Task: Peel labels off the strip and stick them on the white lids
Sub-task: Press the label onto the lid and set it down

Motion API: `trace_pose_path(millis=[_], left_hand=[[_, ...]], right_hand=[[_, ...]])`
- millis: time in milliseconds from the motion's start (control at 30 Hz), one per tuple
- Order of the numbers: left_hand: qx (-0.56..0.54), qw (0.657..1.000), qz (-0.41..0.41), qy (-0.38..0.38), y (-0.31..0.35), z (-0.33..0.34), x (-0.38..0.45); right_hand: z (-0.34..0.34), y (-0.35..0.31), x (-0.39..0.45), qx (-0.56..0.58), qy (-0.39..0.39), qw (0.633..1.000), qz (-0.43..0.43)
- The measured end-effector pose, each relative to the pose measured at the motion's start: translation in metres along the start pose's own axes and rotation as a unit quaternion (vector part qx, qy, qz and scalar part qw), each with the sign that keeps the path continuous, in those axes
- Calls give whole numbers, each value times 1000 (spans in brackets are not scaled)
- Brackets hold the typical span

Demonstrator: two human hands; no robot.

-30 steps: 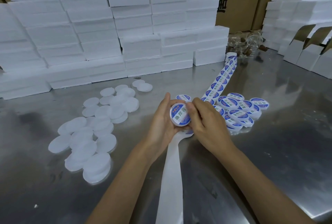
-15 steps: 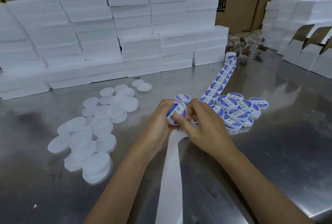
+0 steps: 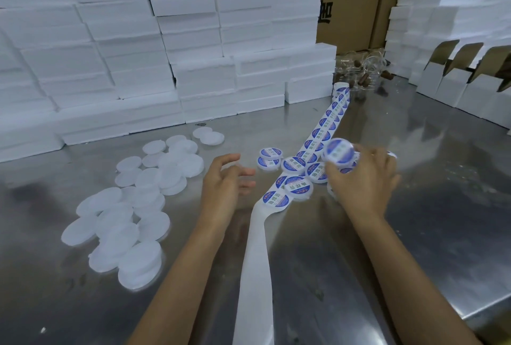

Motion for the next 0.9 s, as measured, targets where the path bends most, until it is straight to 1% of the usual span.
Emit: trace_pose_path(millis=[33, 100, 200, 300, 367, 433, 533, 600, 667, 767, 833, 900], left_hand=[[8, 1000, -5, 9, -3, -3, 1], [21, 999, -15, 24, -8, -6, 2], [26, 999, -22, 39, -13, -8, 4], [22, 997, -23, 64, -17, -13, 8], [21, 995, -20, 93, -19, -19, 11], [21, 992, -14, 120, -20, -25, 14], [24, 989, -7, 144, -21, -34, 22], [36, 989, -8, 142, -22, -40, 27], [44, 990, -7, 136, -23, -43, 34], [38, 990, -3, 134, -28, -46, 42], [35, 989, 5, 140, -31, -49, 46], [26, 989, 11, 148, -34, -51, 50]], right_hand=[[-3, 9, 4, -22, -5, 999, 40], [-5, 19, 9, -36, -26, 996, 75], [-4, 21, 10, -50, -48, 995, 71], [-4, 14, 7, -41, -47, 997, 39], [-2, 4, 1, -20, -42, 999, -17], [5, -14, -7, -2, -56, 993, -105], [25, -53, -14, -1, -109, 963, -246], [46, -82, -11, 2, -168, 941, -292], [74, -109, -3, 11, -235, 924, -300], [121, -140, 19, 14, -313, 908, -277], [149, -156, 37, 15, -343, 907, -246], [173, -166, 52, 17, -356, 908, -220]])
Point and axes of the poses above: each hand's wrist, its own x-axis towards the middle knuckle, its own z-axis out of the palm, y = z × x, the point moved 1 cm from there along x, towards the middle knuckle, and after that the axes turned 8 degrees about -y, right-handed, at the moved point
